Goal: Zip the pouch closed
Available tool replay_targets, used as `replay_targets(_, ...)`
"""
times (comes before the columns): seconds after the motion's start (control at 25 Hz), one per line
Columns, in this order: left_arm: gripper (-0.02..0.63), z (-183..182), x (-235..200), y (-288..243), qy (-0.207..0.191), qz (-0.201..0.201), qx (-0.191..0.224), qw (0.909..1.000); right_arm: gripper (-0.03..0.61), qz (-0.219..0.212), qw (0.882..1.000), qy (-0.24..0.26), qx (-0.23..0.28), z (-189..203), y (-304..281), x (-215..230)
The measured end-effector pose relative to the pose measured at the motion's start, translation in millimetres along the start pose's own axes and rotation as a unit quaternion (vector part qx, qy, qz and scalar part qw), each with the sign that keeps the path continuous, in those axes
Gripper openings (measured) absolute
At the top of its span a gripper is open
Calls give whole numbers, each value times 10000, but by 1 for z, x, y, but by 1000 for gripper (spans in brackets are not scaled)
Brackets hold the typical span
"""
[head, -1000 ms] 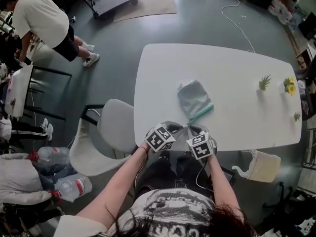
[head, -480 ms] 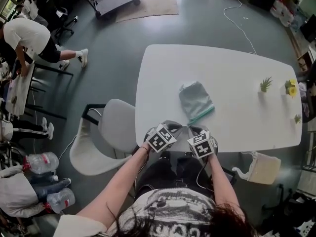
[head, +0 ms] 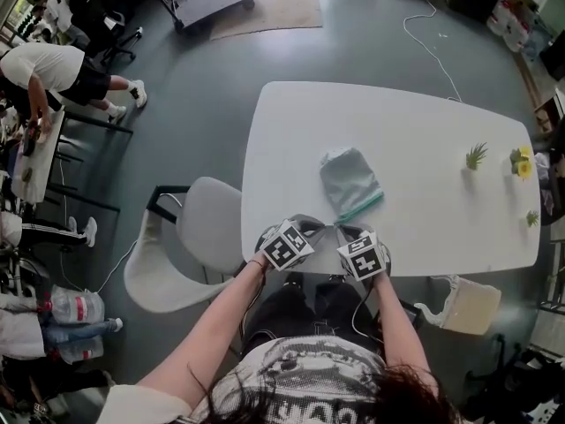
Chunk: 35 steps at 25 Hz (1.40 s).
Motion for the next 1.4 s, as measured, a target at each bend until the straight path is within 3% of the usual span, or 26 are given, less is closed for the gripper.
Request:
replay_targets(0.36, 11, -4, 2, -5, -112, -44, -47, 9999, 7, -43, 10000, -2, -52, -1, 3, 15)
replay_targets(0.56, 11, 1, -1, 0, 85, -98, -104, 9999, 2, 33, 9995, -290, -79, 9, 4, 45)
replay_targets(0.72, 11, -2, -1, -4, 24, -156, -98, 9998, 2, 82, 9997, -203, -138, 8, 5, 55)
replay_targets(1.4, 11, 5, -25, -2, 510, -522, -205, 9971, 3, 439, 9987, -144, -206, 7, 18, 133)
Point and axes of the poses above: the fingertips, and each gripper's own axes: y backward along the fingers, x to its right, z out of its underside, the point moved 3 cm from there along y, backward along the fingers, and after that the axes turned 9 degrees about -x, right-handed, at the moved point
